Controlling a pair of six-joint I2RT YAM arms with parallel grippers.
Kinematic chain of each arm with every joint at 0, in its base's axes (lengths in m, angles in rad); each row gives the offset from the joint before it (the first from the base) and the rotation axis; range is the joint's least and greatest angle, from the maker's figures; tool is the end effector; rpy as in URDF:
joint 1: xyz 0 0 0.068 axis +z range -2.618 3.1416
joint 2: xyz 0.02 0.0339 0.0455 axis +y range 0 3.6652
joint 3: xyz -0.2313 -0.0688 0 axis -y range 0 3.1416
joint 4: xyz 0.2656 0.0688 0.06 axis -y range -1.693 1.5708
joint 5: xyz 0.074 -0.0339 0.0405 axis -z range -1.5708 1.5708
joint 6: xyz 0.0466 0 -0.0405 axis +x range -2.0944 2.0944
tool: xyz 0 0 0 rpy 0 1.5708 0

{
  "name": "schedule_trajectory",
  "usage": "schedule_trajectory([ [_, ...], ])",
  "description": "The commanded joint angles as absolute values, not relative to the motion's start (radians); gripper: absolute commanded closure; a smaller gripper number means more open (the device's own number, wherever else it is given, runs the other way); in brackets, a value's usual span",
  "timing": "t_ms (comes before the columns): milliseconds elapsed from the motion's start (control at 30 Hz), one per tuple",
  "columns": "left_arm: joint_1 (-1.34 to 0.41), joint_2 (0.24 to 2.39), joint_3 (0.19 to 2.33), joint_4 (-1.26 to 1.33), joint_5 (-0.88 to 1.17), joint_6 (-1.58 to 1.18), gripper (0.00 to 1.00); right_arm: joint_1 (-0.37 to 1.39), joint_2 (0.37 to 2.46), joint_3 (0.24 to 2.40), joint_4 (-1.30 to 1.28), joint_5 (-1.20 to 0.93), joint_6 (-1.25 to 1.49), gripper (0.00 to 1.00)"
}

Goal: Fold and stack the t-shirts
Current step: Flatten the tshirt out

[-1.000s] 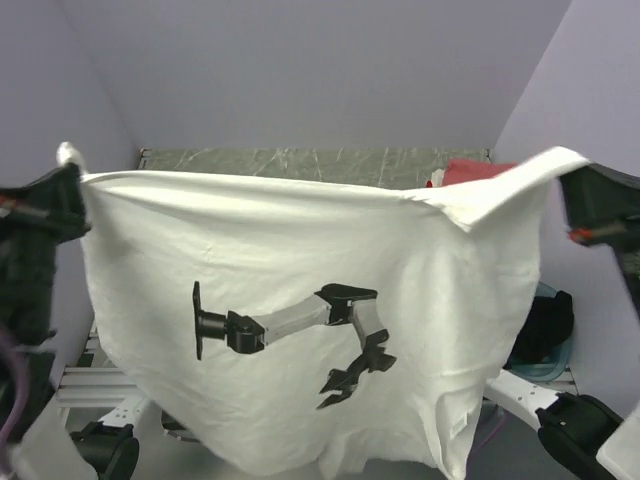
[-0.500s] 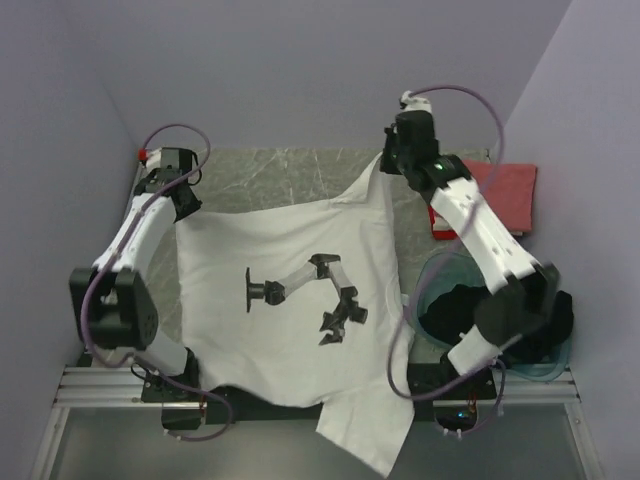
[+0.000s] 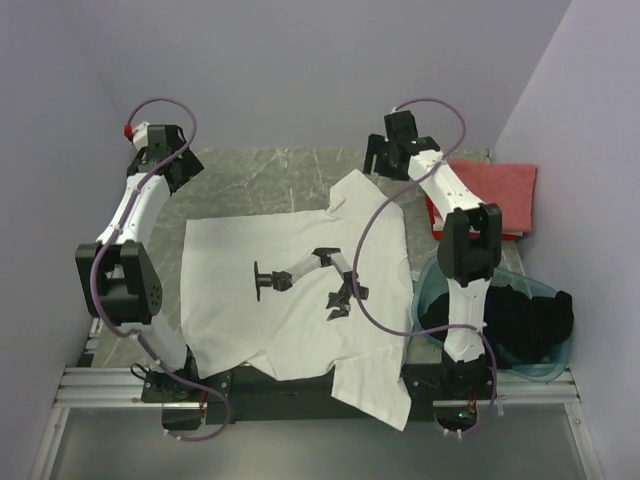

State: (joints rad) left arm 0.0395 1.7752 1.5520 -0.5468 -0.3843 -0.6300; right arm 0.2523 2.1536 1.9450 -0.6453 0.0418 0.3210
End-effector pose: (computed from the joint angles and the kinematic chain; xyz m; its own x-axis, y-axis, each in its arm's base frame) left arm 0.4224 0.0342 0.2581 -0.3820 -0.5617 -0.7338 -0.6567 0.7237 -0.2121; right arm 0.4835 0.1226 0.2194 -0.7630 0.1288 -0.6334 0.0189 0.9840 0.1774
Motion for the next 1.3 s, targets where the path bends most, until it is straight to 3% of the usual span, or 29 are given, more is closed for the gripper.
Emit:
schedule_trajectory([
  [0, 0.031, 1.671, 1.471, -0.488, -0.263, -0.623, 0.01, 0.262, 2.011, 1.960, -0.537, 0.003, 0.319, 0.19],
  [133, 0.025, 1.637, 1.311, -0.450, -0.121, -0.621, 0.01, 0.278, 2.025, 1.924, -0.586, -0.031, 0.319, 0.19],
  [333, 0.017, 1.621, 1.149, -0.382, -0.126, -0.627, 0.01, 0.310, 2.069, 1.858, -0.604, -0.002, 0.331, 0.24],
  [733, 0.044, 1.813, 1.196, -0.336, -0.022, -0.609, 0.01, 0.371, 2.069, 1.641, -0.503, -0.026, 0.385, 0.27],
  [1033, 0.067, 1.937, 1.275, -0.330, 0.003, -0.607, 0.01, 0.406, 2.184, 1.761, -0.560, 0.060, 0.410, 0.27],
  [1267, 0.072, 1.990, 1.322, -0.328, 0.012, -0.598, 0.01, 0.420, 2.315, 1.969, -0.660, 0.161, 0.425, 0.27],
])
